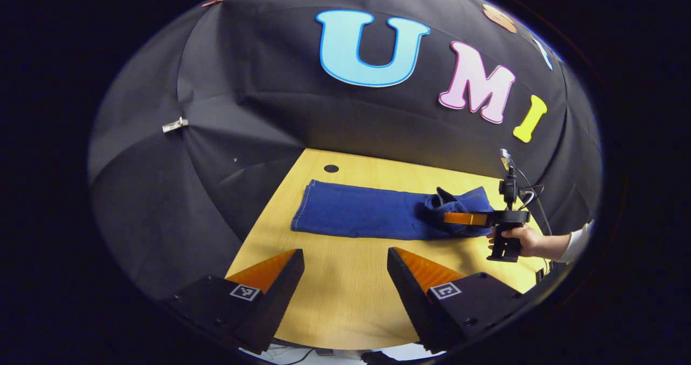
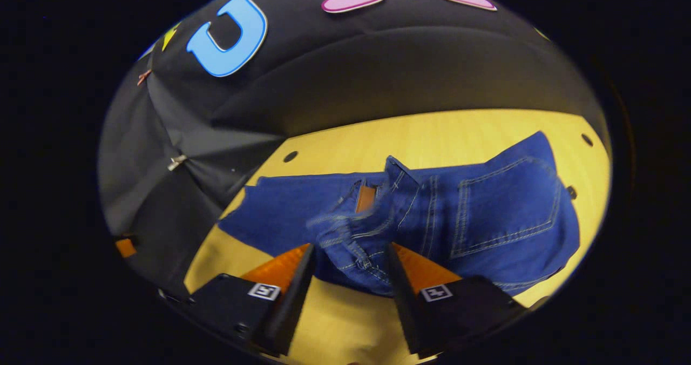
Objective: Grasp the waist and the cuffs of the jeans and fold them to make the two legs overlap; first hold the waist and fold one-third of the jeans toward the cuffs, then hold the cuffs and fold the remaining one-third in the same direction to finish folding.
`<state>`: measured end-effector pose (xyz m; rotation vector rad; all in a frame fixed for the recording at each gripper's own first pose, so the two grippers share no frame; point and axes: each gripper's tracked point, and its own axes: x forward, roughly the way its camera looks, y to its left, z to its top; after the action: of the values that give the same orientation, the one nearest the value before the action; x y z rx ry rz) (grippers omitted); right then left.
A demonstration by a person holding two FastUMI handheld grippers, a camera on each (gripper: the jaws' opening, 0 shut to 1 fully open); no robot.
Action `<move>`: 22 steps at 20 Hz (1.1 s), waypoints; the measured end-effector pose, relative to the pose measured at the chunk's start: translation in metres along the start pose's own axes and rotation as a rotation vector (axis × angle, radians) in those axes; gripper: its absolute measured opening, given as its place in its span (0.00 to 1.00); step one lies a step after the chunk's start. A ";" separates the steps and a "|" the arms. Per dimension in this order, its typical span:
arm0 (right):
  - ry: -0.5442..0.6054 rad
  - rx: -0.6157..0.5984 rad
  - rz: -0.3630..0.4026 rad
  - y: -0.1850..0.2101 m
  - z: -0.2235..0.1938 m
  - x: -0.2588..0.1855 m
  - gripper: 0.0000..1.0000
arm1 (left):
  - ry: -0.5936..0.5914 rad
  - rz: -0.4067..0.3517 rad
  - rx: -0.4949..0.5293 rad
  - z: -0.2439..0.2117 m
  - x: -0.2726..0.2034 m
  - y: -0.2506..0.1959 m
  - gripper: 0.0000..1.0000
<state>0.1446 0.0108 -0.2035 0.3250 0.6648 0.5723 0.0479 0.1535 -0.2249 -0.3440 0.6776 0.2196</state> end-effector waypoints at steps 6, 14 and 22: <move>-0.082 -0.102 0.109 0.013 0.047 -0.079 0.98 | 0.120 -0.098 -0.172 0.017 0.075 0.000 0.96; -0.189 -0.136 -0.027 -0.068 0.091 -0.190 0.98 | 0.363 0.002 -0.268 0.033 0.215 0.060 0.96; -0.132 -0.050 -0.158 -0.143 0.062 -0.216 0.98 | 0.595 0.080 -0.181 -0.008 0.280 0.074 0.96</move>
<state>0.1024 -0.2384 -0.1179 0.2583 0.5428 0.4120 0.2328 0.2429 -0.4292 -0.5654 1.2638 0.2575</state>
